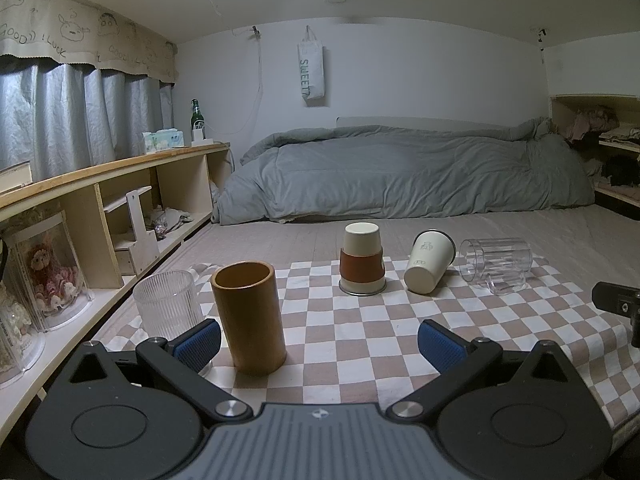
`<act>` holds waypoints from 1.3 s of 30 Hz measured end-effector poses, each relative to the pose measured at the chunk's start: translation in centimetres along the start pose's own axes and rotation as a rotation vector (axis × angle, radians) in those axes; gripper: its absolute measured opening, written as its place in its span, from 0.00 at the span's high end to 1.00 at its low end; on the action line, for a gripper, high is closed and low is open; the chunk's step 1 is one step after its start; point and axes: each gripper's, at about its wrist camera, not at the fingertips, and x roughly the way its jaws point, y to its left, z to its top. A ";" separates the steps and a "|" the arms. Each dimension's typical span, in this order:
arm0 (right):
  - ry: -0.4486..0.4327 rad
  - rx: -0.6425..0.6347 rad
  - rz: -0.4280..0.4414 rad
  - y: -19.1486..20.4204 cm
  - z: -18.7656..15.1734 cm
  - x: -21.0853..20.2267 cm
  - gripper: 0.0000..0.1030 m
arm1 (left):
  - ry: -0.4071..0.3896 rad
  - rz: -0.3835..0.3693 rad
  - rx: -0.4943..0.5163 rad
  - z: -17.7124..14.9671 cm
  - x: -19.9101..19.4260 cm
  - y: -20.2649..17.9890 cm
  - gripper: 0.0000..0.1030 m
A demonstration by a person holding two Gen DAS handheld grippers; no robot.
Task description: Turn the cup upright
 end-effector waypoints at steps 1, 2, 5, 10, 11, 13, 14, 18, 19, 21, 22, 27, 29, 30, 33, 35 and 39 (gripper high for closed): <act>0.000 0.000 0.000 0.0 0.0 0.0 0.00 | 0.000 -0.002 0.000 0.0 0.0 0.0 0.00; -0.001 0.000 0.000 0.0 0.0 0.0 0.00 | 0.000 -0.002 0.000 0.0 0.0 0.0 0.00; -0.001 0.000 -0.001 0.0 0.0 0.0 0.00 | 0.000 -0.002 0.000 0.0 0.0 0.0 0.00; 0.000 -0.001 0.000 0.0 0.0 0.0 0.00 | 0.001 -0.001 0.000 0.0 0.0 0.0 0.00; 0.000 -0.001 0.000 0.0 0.0 0.0 0.00 | 0.001 -0.001 0.000 0.0 0.0 0.0 0.00; 0.000 0.000 0.000 0.0 0.0 0.0 0.00 | 0.000 -0.002 0.001 0.0 0.0 0.0 0.00; 0.000 0.000 0.000 0.0 0.0 0.0 0.00 | 0.000 -0.002 0.000 0.0 0.0 0.0 0.00; 0.000 0.000 0.000 0.0 0.0 0.0 0.00 | 0.001 -0.002 0.002 0.0 0.0 0.0 0.00; 0.000 0.000 0.001 0.0 0.0 0.0 0.00 | 0.001 -0.002 0.001 0.0 0.0 0.1 0.00; 0.000 0.000 0.000 0.0 0.0 0.0 0.00 | 0.001 -0.002 0.001 0.0 0.0 0.0 0.00; 0.000 -0.001 0.001 0.1 0.0 0.0 0.00 | 0.001 -0.002 0.001 0.0 0.0 0.0 0.00; 0.001 -0.001 -0.001 0.1 0.0 0.1 0.00 | 0.001 -0.003 0.001 0.0 0.0 0.1 0.00; 0.002 -0.002 -0.002 0.1 0.0 0.2 0.00 | -0.001 -0.004 0.001 -0.3 0.0 -0.2 0.00; 0.003 -0.002 -0.003 0.1 0.0 0.2 0.00 | -0.002 -0.005 0.000 -0.3 0.0 -0.2 0.00; 0.004 0.000 -0.010 0.4 0.2 0.4 0.00 | -0.002 -0.007 -0.002 -0.4 0.0 -0.2 0.00; 0.006 0.001 -0.010 0.3 0.2 0.5 0.00 | -0.002 -0.006 0.000 -0.4 0.0 -0.2 0.00; 0.026 -0.004 -0.015 0.5 0.7 1.7 0.00 | -0.011 -0.023 -0.003 -0.8 0.4 0.1 0.00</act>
